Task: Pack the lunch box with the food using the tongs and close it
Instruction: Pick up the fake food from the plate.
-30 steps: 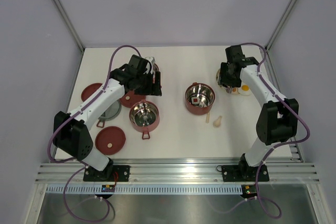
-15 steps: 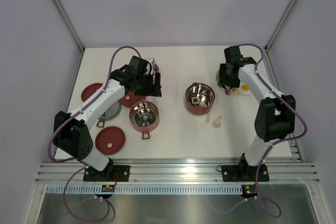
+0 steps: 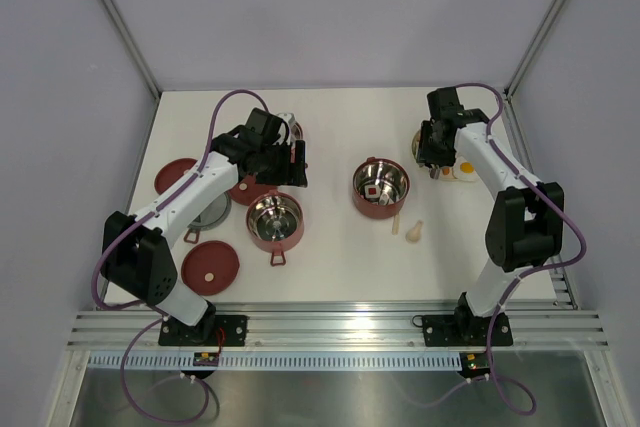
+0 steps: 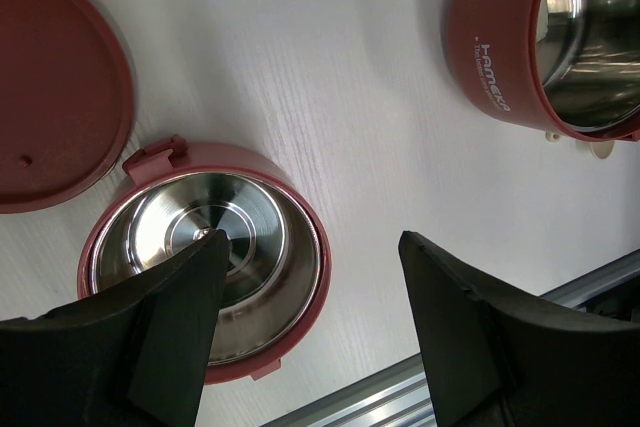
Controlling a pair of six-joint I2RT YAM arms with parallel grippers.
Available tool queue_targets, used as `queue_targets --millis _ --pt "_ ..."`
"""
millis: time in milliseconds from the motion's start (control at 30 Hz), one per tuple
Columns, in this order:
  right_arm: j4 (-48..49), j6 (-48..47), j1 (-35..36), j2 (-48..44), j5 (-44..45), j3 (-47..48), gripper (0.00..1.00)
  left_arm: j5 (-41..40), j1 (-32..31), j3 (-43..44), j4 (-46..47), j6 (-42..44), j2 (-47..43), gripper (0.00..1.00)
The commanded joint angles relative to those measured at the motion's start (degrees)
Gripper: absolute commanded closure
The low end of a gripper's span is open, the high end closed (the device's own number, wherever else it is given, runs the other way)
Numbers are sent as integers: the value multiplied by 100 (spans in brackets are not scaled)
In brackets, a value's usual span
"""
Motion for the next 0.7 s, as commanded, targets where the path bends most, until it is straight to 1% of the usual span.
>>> queue_targets --millis 0,167,433,533,667 --pt "-19 125 -46 -475 -10 -5 62 -6 -29 -47 234 -41 -233 28" --pt "-177 239 -55 -756 7 -93 66 21 -38 -73 243 -59 -260 28" --pt "-396 266 -46 -1151 25 -120 68 -76 -108 -100 243 -76 -304 27" --pt "-511 292 -46 -1449 -71 -111 68 -137 -134 -82 225 -67 -330 28" --pt "-739 362 -20 -1933 -413 -93 69 -252 -126 -12 173 -50 -339 28"
